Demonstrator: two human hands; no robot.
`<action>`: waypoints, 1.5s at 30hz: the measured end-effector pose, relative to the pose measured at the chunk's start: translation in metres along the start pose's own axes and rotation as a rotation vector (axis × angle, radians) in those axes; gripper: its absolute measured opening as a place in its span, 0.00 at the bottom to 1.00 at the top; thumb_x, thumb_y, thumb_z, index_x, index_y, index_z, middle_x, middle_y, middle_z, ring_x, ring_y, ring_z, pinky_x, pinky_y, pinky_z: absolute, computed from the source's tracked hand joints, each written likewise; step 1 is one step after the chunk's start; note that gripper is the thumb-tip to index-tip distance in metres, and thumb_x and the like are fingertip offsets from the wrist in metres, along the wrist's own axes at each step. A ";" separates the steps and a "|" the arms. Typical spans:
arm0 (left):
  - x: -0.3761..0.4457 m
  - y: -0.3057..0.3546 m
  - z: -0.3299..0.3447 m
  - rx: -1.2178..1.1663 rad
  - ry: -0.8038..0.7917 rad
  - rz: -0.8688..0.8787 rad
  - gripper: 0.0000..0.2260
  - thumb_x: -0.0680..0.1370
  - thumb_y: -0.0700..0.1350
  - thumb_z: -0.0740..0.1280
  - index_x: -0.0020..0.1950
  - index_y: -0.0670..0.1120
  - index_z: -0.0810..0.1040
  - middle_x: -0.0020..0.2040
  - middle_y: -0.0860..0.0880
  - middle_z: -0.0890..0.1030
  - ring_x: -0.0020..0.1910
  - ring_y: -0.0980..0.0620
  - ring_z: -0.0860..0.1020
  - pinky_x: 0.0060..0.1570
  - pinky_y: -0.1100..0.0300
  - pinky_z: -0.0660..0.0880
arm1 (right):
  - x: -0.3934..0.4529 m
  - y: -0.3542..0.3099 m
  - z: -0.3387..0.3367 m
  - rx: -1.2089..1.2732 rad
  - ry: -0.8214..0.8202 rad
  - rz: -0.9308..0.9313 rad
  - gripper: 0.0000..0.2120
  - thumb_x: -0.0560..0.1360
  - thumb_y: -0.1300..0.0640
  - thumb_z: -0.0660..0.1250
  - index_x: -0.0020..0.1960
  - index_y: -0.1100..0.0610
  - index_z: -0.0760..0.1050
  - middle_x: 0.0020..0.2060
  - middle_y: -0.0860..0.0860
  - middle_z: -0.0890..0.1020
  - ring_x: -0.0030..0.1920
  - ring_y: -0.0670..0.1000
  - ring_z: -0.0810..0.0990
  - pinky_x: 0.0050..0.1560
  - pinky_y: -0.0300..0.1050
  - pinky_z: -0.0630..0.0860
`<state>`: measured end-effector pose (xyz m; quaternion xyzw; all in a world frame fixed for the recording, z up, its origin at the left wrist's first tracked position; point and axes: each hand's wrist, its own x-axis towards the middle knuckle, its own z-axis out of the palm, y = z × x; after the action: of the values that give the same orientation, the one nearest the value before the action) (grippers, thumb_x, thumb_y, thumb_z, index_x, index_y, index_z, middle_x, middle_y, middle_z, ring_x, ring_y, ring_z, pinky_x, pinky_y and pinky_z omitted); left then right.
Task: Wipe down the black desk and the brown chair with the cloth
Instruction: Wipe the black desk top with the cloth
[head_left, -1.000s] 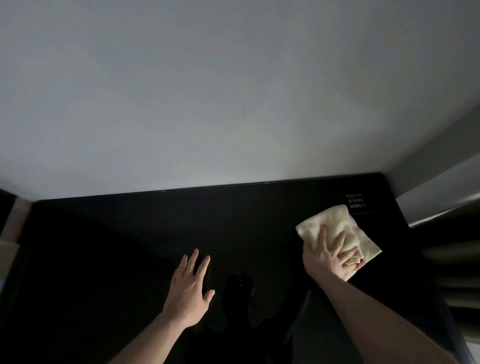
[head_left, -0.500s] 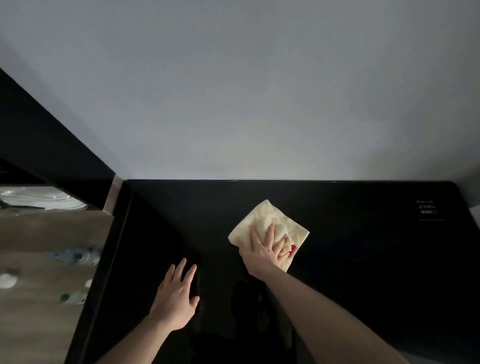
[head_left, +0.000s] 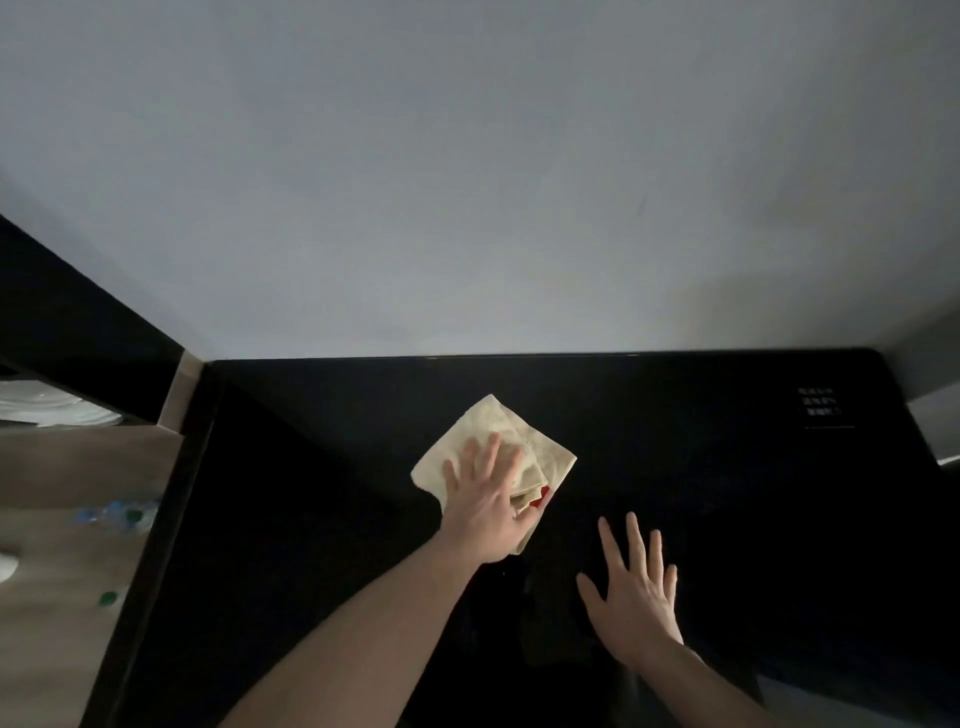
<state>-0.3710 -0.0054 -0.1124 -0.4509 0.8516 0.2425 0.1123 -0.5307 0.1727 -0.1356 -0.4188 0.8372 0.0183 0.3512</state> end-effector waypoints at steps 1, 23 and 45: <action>0.006 0.002 0.004 0.013 -0.026 -0.026 0.38 0.79 0.73 0.58 0.83 0.58 0.51 0.86 0.47 0.44 0.83 0.34 0.45 0.78 0.28 0.50 | 0.000 0.002 0.005 -0.023 0.004 -0.004 0.39 0.85 0.35 0.53 0.85 0.44 0.34 0.81 0.49 0.27 0.81 0.60 0.25 0.82 0.66 0.38; -0.080 -0.349 -0.055 0.092 -0.143 -0.242 0.35 0.85 0.64 0.48 0.82 0.59 0.29 0.78 0.58 0.21 0.81 0.36 0.29 0.81 0.37 0.38 | -0.024 -0.226 0.104 -0.169 -0.059 -0.251 0.37 0.85 0.36 0.49 0.84 0.44 0.32 0.81 0.49 0.26 0.80 0.60 0.23 0.80 0.70 0.34; -0.156 -0.310 0.001 -0.071 -0.064 -0.237 0.30 0.84 0.62 0.42 0.84 0.61 0.34 0.79 0.60 0.23 0.80 0.33 0.28 0.79 0.33 0.35 | -0.051 -0.191 0.120 -0.113 0.028 -0.106 0.37 0.85 0.36 0.50 0.84 0.43 0.32 0.80 0.47 0.24 0.80 0.56 0.23 0.81 0.64 0.33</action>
<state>-0.0271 -0.0411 -0.1455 -0.5439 0.7793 0.2719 0.1513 -0.3052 0.1228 -0.1447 -0.4818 0.8164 0.0408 0.3157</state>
